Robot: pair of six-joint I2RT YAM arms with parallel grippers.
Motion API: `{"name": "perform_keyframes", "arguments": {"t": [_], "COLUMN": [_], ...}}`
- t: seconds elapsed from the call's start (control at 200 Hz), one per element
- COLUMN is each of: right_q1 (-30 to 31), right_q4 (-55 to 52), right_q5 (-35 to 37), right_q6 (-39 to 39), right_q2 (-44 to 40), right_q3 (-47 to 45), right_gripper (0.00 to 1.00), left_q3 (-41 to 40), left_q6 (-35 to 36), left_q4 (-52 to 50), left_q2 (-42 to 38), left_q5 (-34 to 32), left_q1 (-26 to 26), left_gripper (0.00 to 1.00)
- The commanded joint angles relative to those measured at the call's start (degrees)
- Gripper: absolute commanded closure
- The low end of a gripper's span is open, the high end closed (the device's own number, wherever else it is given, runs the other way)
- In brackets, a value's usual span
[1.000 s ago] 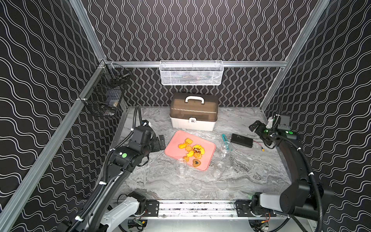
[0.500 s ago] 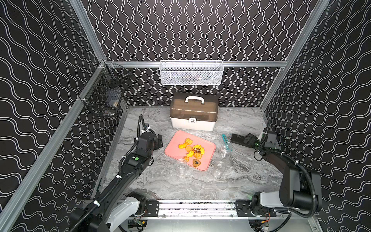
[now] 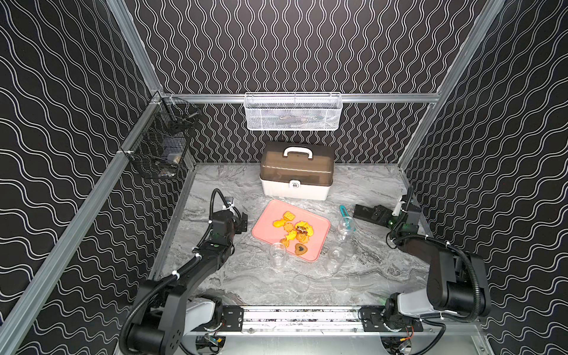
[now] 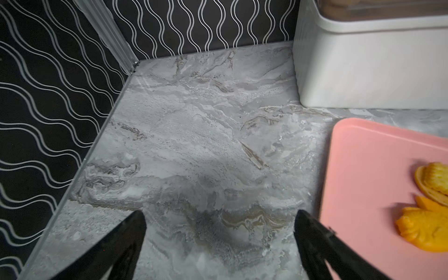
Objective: Pour the cookies out of the jar
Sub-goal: Reset both arms
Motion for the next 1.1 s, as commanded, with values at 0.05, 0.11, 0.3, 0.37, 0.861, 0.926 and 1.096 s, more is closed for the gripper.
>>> {"name": "perform_keyframes", "arguments": {"t": [0.05, 0.11, 0.3, 0.37, 0.861, 0.926, 1.096], "right_q1": [0.2, 0.3, 0.6, 0.6, 1.0, 1.1, 1.7], "right_q4": [5.3, 6.2, 7.0, 7.6, 9.8, 10.1, 11.8], "right_q5": [-0.4, -0.3, -1.0, -1.3, -1.6, -1.8, -2.1], "right_q6": [-1.7, -1.8, -2.1, -2.1, -3.3, -3.5, -4.4], "right_q2": [0.1, -0.1, 0.8, 1.2, 1.3, 1.2, 0.8], "right_q3": [-0.7, -1.2, -1.4, -1.6, -2.6, -2.7, -3.9], "right_gripper": [0.0, 0.0, 0.0, 0.0, 0.0, 0.0, 0.0], "left_q3": [-0.9, -1.4, -2.2, -2.3, -3.0, -2.9, -3.2], "left_q6": [1.5, 0.7, 0.3, -0.1, 0.5, 0.5, 0.3], "left_q4": [13.2, 15.2, 19.5, 20.7, 26.5, 26.7, 28.0], "left_q2": [5.1, 7.2, 10.0, 11.1, 15.7, 16.2, 17.4], "left_q5": [1.7, 2.0, 2.6, 2.9, 6.8, 6.2, 5.7], "left_q1": [0.5, 0.9, 1.6, 1.8, 1.8, 1.8, 1.8], "left_gripper": [0.02, 0.01, 0.02, 0.01, 0.01, 0.02, 0.02]}}
